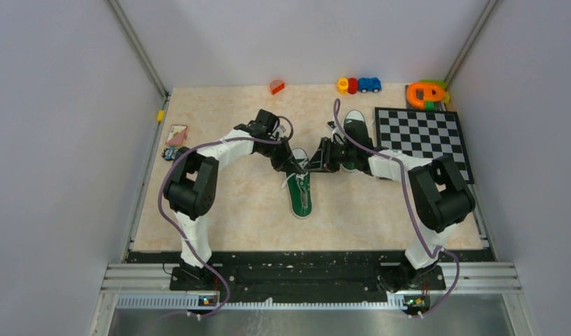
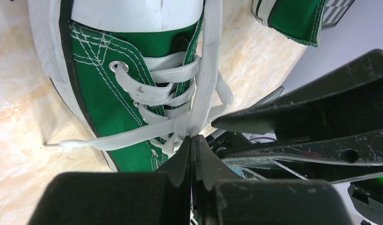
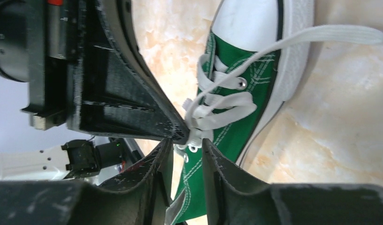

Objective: Tie the shoes
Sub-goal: Wrap the shoelace around the shoelace.

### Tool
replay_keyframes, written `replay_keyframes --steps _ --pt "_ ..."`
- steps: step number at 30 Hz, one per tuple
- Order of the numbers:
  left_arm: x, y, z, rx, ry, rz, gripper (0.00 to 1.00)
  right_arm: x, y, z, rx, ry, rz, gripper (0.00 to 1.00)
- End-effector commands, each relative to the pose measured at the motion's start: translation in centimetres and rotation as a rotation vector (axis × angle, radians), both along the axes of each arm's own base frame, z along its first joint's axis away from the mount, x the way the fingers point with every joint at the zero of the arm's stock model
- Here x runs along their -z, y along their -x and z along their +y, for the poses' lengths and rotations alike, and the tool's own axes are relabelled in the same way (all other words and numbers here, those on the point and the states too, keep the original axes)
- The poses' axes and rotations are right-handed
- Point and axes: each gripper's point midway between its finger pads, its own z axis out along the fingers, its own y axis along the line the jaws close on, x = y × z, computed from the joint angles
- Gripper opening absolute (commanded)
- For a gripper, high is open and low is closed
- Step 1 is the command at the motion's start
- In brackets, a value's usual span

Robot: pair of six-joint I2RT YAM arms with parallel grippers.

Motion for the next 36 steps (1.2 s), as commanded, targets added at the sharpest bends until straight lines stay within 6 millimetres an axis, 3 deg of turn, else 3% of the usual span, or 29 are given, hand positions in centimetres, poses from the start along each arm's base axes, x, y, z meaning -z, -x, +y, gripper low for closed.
replay_keyframes --steps 1,16,19,23,29,36 --pt "-1.4 -0.7 -0.1 -0.014 0.015 -0.029 0.0 -0.9 -0.3 -0.3 0.021 0.045 -0.042 0.33" --pt "-1.0 -0.9 0.1 -0.013 0.0 -0.037 0.0 0.1 -1.6 1.3 -0.005 0.004 -0.007 0.29" --pt "-1.1 -1.0 0.1 -0.011 -0.001 -0.039 0.0 0.0 -1.6 1.5 -0.011 -0.007 -0.01 0.2" --pt "-0.9 -0.9 0.0 -0.007 -0.002 -0.034 0.0 -0.4 -1.2 1.5 -0.03 -0.012 -0.014 0.0" --pt "-0.6 -0.9 -0.3 0.001 0.022 -0.016 0.0 -2.6 -0.4 1.2 -0.037 -0.039 -0.057 0.0" --pt "-0.6 -1.5 -0.6 -0.017 0.063 0.002 0.0 -3.6 0.3 1.7 -0.052 -0.075 -0.05 0.0"
